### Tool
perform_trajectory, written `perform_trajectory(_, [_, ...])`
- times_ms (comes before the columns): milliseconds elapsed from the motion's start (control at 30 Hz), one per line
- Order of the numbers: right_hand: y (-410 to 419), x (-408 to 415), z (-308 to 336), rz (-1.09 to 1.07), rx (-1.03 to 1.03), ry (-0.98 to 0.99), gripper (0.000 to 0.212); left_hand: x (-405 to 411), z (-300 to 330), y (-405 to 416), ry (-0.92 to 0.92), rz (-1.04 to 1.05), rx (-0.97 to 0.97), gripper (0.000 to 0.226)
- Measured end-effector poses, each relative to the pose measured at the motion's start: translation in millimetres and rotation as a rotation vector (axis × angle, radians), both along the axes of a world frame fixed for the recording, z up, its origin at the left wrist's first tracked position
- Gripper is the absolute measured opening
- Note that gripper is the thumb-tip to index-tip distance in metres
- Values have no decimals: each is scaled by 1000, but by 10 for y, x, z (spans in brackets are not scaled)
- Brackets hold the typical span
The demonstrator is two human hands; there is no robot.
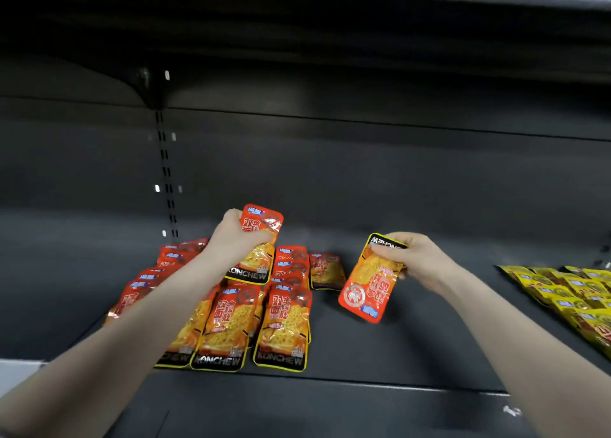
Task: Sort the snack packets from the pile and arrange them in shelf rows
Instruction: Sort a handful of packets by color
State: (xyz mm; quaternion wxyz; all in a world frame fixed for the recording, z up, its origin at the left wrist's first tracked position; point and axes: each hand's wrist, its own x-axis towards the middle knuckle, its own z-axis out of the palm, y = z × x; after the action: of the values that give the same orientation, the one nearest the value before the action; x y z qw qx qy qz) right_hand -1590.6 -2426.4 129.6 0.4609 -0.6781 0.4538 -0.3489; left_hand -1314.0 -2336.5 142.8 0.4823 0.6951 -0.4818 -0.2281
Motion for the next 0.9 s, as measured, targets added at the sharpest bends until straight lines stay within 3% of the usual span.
perform_trajectory(167, [-26, 147, 134, 134, 106, 81, 8, 62, 20, 3, -5, 0, -10, 55])
perform_trajectory(267, [-85, 183, 133, 69, 118, 31, 9, 117, 15, 7, -13, 5, -17, 52])
perform_trajectory(433, [-125, 144, -4, -61, 227, -247, 29, 164, -11, -8, -7, 22, -12, 53])
perform_trajectory(633, [-84, 187, -239, -195, 315, -262, 23, 89, -43, -95, -23, 23, 1, 55])
perform_trajectory(700, [-56, 195, -282, -192, 294, -188, 22, 72, -59, -121, -19, 19, 0, 54])
perform_trajectory(833, [-28, 224, -363, -235, 92, 187, 21, 54, -98, -155, -9, 10, 2, 53])
perform_trajectory(900, [-4, 258, -372, -229, 53, 252, 22, 46, -119, -159, -9, 9, 6, 54])
